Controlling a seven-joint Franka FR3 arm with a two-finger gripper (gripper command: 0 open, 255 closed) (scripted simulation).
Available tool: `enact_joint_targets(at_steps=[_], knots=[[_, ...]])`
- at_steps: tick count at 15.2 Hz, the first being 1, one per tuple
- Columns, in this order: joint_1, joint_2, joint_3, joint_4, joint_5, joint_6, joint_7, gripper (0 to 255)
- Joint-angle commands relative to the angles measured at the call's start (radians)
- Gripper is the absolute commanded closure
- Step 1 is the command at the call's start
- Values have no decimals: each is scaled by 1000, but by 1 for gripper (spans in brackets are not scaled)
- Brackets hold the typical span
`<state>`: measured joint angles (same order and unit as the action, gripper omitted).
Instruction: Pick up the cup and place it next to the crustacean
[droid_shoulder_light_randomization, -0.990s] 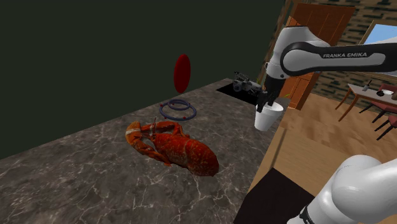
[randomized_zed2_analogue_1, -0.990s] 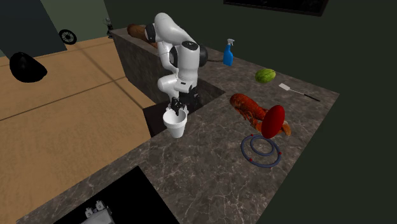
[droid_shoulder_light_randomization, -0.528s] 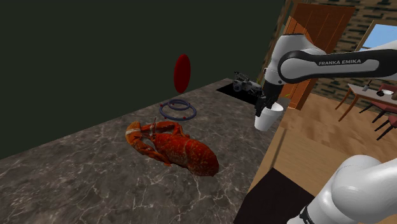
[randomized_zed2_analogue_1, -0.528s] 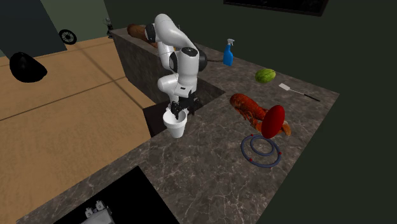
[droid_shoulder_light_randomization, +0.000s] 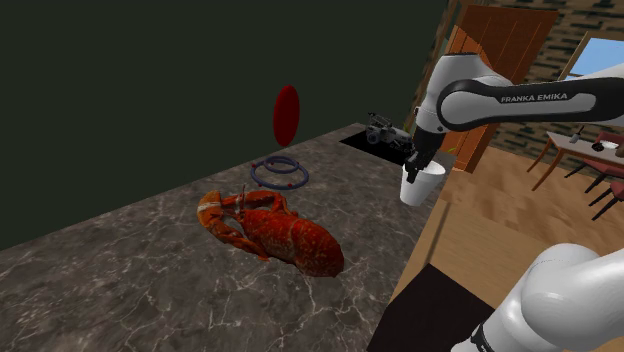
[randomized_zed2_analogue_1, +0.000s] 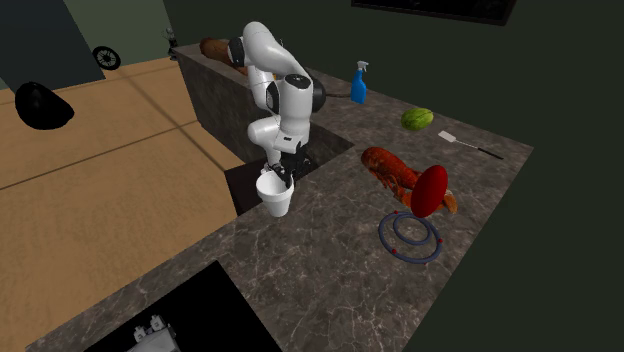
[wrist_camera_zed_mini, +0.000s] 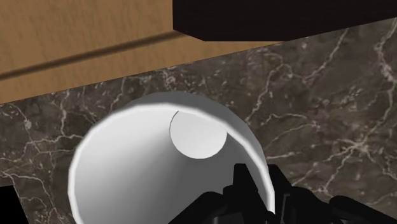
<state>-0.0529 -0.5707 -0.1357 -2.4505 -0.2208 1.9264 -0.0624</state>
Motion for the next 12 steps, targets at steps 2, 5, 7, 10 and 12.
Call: enact_joint_targets(at_steps=[2, 5, 7, 10, 12], knots=[[0, 0, 0, -1, 0, 0, 0, 255], [0, 0, 0, 0, 0, 0, 0, 255], [1, -2, 1, 11, 2, -14, -2, 255], [2, -5, 4, 49, 6, -54, -7, 255], [3, -7, 6, 75, 8, -81, -11, 255]])
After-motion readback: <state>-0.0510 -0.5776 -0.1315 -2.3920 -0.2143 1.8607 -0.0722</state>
